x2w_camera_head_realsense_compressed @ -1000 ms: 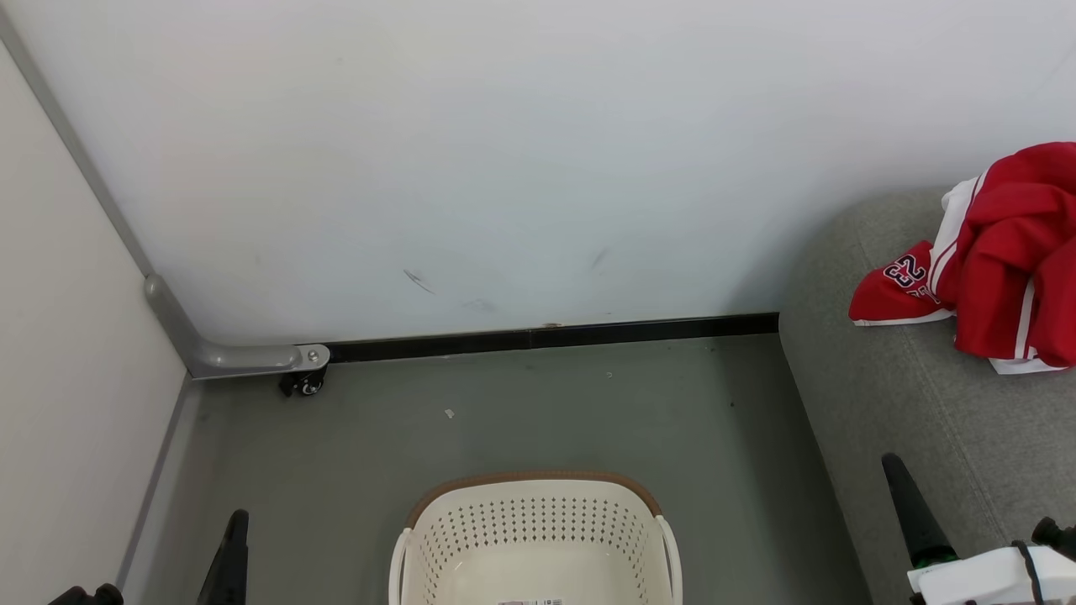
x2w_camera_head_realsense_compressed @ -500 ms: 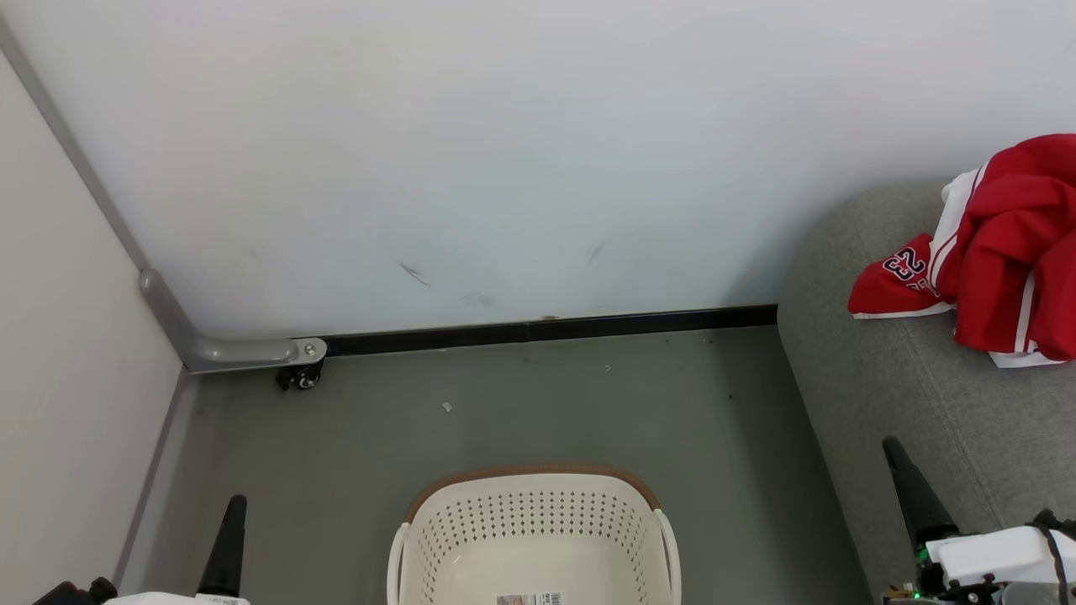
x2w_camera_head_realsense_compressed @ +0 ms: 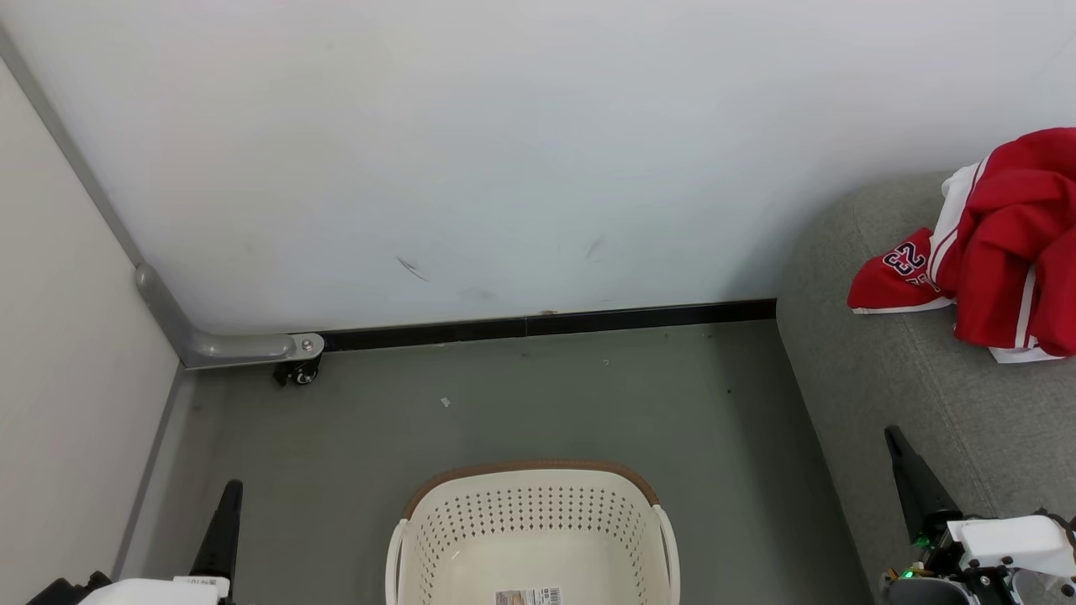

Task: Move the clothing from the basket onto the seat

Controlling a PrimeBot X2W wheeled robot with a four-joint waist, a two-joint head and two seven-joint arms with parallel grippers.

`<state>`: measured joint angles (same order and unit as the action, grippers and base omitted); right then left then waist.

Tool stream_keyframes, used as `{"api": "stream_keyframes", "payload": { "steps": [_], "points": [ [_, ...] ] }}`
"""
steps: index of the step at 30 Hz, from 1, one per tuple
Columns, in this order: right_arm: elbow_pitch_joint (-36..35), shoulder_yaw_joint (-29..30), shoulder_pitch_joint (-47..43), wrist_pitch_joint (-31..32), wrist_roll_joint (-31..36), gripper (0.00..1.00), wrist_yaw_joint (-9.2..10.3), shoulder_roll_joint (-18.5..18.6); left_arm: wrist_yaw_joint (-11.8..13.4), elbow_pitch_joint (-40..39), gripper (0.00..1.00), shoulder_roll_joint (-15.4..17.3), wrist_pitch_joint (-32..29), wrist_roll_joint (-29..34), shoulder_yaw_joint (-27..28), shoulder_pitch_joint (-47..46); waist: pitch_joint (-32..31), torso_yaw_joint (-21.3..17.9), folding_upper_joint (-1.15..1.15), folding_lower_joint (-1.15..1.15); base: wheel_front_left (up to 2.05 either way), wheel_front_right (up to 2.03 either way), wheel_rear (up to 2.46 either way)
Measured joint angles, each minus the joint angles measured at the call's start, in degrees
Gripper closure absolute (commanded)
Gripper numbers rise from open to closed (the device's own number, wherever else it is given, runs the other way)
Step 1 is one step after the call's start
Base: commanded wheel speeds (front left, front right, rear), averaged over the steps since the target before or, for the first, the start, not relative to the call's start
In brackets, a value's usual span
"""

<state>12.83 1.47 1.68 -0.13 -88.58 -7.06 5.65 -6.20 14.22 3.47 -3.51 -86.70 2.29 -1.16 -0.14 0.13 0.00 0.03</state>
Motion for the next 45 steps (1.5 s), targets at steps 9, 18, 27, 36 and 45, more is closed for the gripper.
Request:
{"api": "stream_keyframes", "payload": {
  "steps": [9,18,27,36,45],
  "points": [
    [1.57,0.18,1.15,1.23,-7.64,1.0,0.0,0.07,-0.59,1.19,1.0,-0.59,-1.53,-5.92,0.86,-2.01,0.29,-0.12,0.0,0.0,0.0,0.0,0.0],
    [1.87,0.32,1.36,1.31,-7.77,1.0,0.0,0.12,-0.86,1.41,1.0,-0.77,-1.53,-6.51,0.89,-2.02,0.29,-0.12,0.0,0.0,0.0,0.0,0.0],
    [1.96,0.42,1.36,1.67,-7.77,1.0,0.0,0.12,-0.87,1.51,1.0,-0.77,-1.53,-6.51,0.9,-2.02,0.29,-0.12,0.0,0.0,0.0,0.0,0.0],
    [1.99,0.55,1.37,1.67,-7.77,1.0,0.0,0.12,-0.93,1.58,1.0,-0.78,-1.53,-6.51,0.91,-2.03,0.29,-0.12,0.0,-0.01,0.0,0.0,0.0],
    [2.03,0.68,1.37,1.69,-7.77,1.0,0.0,0.11,-0.93,1.62,1.0,-0.78,-1.53,-6.51,0.94,-2.03,0.29,-0.12,0.0,-0.01,0.0,0.0,0.0]
  ]
}}
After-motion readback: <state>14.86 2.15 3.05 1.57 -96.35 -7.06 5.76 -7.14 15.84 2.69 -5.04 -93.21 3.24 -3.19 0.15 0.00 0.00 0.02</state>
